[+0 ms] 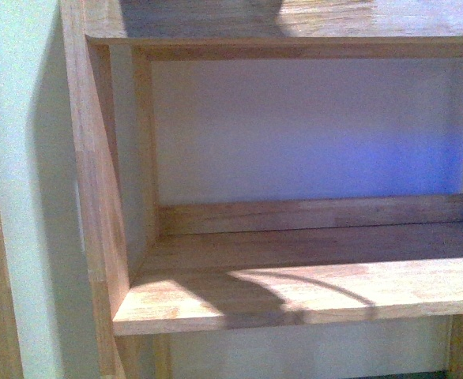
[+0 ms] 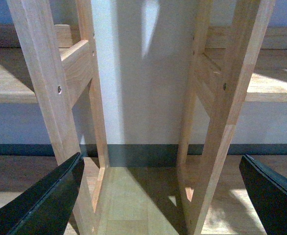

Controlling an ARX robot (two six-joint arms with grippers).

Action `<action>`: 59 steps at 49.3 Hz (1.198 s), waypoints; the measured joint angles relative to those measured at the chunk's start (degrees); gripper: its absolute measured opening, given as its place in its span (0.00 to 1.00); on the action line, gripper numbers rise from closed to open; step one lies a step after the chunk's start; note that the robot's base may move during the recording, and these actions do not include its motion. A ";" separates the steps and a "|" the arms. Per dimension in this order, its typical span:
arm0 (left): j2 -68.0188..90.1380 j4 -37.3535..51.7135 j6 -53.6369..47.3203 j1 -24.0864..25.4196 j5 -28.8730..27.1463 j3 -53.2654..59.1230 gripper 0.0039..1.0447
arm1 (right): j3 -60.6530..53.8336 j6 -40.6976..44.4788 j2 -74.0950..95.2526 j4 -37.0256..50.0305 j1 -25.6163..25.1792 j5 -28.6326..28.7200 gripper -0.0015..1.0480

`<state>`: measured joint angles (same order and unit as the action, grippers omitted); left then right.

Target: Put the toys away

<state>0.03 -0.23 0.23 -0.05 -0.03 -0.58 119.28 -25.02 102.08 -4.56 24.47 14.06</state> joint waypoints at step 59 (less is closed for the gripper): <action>0.00 0.00 0.00 0.00 0.00 0.00 0.94 | 14.08 -2.14 11.47 -1.77 -5.09 6.78 0.26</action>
<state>0.03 -0.23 0.23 -0.05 -0.03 -0.58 133.36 -27.16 113.56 -6.33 19.38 20.84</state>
